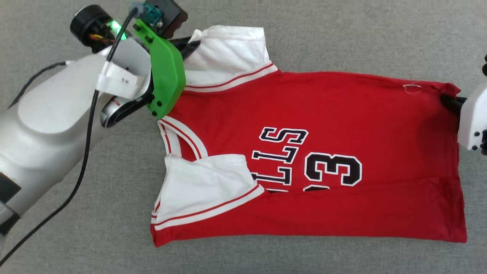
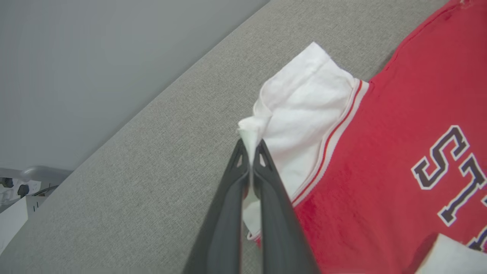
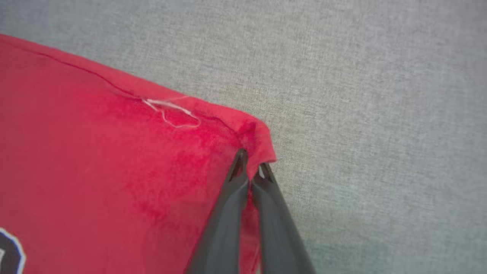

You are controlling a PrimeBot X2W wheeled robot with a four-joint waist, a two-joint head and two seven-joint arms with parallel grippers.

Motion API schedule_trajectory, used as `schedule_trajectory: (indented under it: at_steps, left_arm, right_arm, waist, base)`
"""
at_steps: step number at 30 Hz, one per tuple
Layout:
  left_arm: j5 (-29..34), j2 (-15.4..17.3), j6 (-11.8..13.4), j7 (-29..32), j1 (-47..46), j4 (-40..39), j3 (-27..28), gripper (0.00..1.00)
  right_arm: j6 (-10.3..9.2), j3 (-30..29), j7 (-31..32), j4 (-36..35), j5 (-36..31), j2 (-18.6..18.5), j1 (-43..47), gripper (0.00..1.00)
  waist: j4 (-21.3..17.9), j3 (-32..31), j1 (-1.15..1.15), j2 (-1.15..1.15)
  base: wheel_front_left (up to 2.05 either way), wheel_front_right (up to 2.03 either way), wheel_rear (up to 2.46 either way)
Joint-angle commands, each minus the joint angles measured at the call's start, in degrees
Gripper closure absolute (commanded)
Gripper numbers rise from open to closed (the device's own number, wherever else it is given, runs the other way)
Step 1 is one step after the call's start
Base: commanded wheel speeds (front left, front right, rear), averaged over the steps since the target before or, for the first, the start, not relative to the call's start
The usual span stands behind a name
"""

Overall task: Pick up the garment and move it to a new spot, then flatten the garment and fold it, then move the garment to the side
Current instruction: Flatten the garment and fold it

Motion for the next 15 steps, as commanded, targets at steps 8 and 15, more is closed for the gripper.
schedule_trajectory:
  at_steps: [8, 15]
  left_arm:
    - [0.49, 2.87, -0.16, -2.49, 8.2, -2.67, 0.11, 1.0]
    - [-0.8, 4.65, 1.4, -4.67, 16.76, -5.58, 0.11, 1.0]
  right_arm:
    - [0.03, 0.93, -6.96, -2.2, 2.42, -0.96, 7.45, 1.0]
    - [0.03, 0.65, -9.69, -5.07, 3.51, -1.81, 14.65, 1.0]
  waist:
    - [0.13, -8.89, 0.0, 0.0]
    - [0.59, -12.83, 0.0, 0.0]
  base:
    - [0.0, 0.0, 0.0]
    - [0.0, 0.0, 0.0]
